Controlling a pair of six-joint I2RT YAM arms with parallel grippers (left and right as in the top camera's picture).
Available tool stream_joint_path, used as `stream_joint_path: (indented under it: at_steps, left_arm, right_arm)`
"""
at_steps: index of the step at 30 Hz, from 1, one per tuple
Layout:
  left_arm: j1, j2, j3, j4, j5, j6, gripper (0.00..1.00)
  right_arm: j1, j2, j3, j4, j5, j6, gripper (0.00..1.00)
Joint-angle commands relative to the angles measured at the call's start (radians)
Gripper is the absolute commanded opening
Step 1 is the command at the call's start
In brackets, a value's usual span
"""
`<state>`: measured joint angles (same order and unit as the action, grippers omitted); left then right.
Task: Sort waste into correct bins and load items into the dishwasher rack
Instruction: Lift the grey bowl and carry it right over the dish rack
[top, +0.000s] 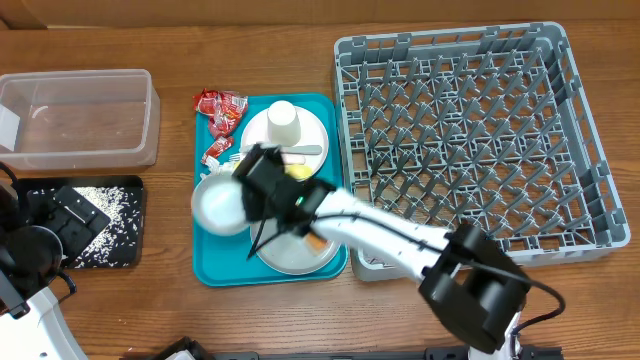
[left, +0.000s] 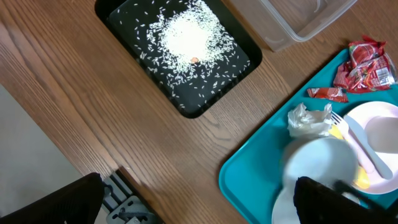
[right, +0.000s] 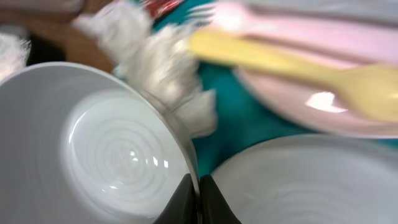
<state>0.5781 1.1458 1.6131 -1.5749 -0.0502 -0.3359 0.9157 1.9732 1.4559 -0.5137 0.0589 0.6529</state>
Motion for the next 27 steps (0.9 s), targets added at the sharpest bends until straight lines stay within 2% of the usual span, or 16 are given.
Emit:
stream_joint_path:
  at_steps: [1,8,17,27]
  left_arm:
    - [0.006,0.0,0.009,0.002,-0.012,0.019,1.0]
    - [0.006,0.0,0.009,0.002,-0.012,0.019,1.0]
    - [0.006,0.0,0.009,0.002,-0.012,0.019,1.0]
    - [0.006,0.0,0.009,0.002,-0.012,0.019,1.0]
  right_arm:
    - [-0.085,-0.106,0.074,-0.048,0.011,-0.024,0.04]
    - [-0.256,-0.259,0.157,-0.201,0.027,-0.059,0.04]
    - [-0.453,-0.476,0.158,-0.398,0.124,-0.105,0.04]
    - [-0.533,-0.605,0.158,-0.651,0.226,-0.103,0.04]
